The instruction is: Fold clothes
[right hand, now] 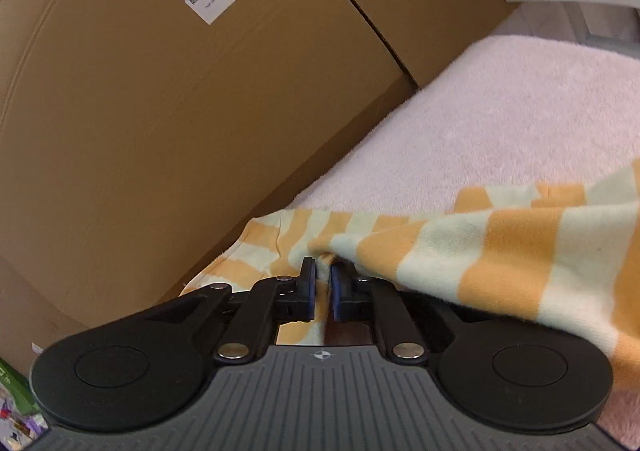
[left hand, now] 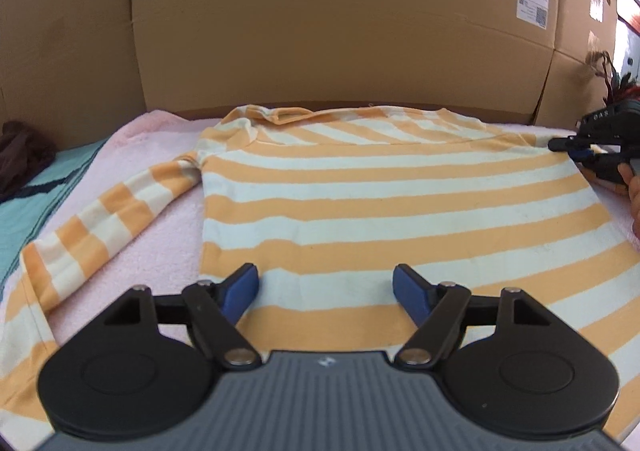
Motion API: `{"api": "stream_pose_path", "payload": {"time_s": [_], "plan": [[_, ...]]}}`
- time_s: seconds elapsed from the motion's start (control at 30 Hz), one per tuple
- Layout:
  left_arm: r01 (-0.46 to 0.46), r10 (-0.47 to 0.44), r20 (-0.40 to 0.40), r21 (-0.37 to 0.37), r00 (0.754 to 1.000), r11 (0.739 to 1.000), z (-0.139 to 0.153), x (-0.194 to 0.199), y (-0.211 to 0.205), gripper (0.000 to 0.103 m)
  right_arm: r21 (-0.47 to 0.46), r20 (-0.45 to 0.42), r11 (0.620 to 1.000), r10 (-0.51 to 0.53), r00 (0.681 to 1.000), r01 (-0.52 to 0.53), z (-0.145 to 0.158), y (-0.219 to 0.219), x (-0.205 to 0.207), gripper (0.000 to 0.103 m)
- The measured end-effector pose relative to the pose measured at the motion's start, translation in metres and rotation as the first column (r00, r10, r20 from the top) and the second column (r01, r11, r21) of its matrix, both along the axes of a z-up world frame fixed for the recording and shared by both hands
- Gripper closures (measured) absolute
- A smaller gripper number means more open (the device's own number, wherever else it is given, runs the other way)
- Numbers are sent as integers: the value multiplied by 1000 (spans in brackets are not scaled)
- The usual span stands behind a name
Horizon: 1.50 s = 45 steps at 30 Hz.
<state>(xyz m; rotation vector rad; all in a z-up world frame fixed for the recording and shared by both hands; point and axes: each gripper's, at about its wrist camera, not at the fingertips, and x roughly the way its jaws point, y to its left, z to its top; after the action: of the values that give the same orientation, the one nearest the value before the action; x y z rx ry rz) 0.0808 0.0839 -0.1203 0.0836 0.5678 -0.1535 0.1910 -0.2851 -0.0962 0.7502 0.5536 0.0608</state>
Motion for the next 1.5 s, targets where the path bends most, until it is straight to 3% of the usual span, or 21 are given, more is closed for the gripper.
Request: {"api": "stream_pose_path", "payload": {"time_s": [0.13,0.2,0.3,0.33,0.47,0.53,0.6,0.63,0.67,0.77,0.8,0.87,0.93,0.97,1.0,1.1,1.17,1.23,1.33,1.4,1.5], "plan": [[3,-3,-6,-15,1000,1000,0,1,3,24,-49,-13,999,6,1000,-6,2,-3,0,97],[5,-6,-19,-46,1000,999,0,3,7,21,-41,-46,999,-30,998,28,10,-7,-13,89],[18,-19,-21,-40,1000,999,0,3,5,19,-133,2,988,-78,997,77,28,-2,-42,78],[23,-24,-21,-31,999,999,0,3,3,18,-157,31,985,-61,998,65,34,4,-50,67],[31,-31,-24,-28,999,999,-1,2,2,18,-125,79,958,270,960,-259,35,40,-55,67],[33,-33,-20,-33,999,999,-1,1,4,20,-64,61,941,336,940,-332,23,48,-51,67],[18,-18,-15,-25,1000,1000,0,-1,7,31,-44,20,948,316,948,-315,8,44,-46,71],[14,-14,-12,-14,1000,1000,1,-3,9,35,-45,-3,960,277,961,-277,1,38,-44,96],[15,-15,-7,2,1000,1000,2,-6,13,41,-49,-9,968,246,969,-246,-4,31,-44,103],[-6,6,-14,4,1000,1000,6,-11,27,60,-106,19,985,135,991,-133,-2,14,-60,103],[-16,16,-16,-9,1000,1000,9,-10,31,78,-121,32,987,113,993,-108,-1,15,-63,103],[-32,33,12,-17,999,999,20,-5,32,82,-169,83,983,93,992,-78,2,20,-71,88],[-39,39,25,-14,999,999,26,9,28,68,-255,170,960,159,973,-113,8,33,-79,87],[-41,41,29,-11,999,999,28,17,25,50,-302,207,939,236,949,-167,10,41,-82,87],[-47,47,29,-1,998,999,29,27,21,43,-375,216,903,303,928,-208,13,53,-83,87],[-69,70,-38,35,997,997,17,63,15,53,-531,173,791,452,875,-303,17,79,-82,86],[-85,86,-90,17,992,996,10,81,17,55,-514,108,777,480,871,-364,14,79,-71,86],[-104,105,-82,20,991,994,9,87,18,55,-465,37,816,405,913,-343,11,71,-59,87],[-143,146,-45,59,988,988,6,85,19,53,-386,29,892,268,963,-237,8,54,-56,92],[-168,169,-35,40,985,985,5,83,26,57,-372,32,900,258,966,-228,7,51,-60,92],[-213,214,-32,44,976,976,7,88,32,75,-395,37,889,267,963,-231,6,54,-64,89]]}}
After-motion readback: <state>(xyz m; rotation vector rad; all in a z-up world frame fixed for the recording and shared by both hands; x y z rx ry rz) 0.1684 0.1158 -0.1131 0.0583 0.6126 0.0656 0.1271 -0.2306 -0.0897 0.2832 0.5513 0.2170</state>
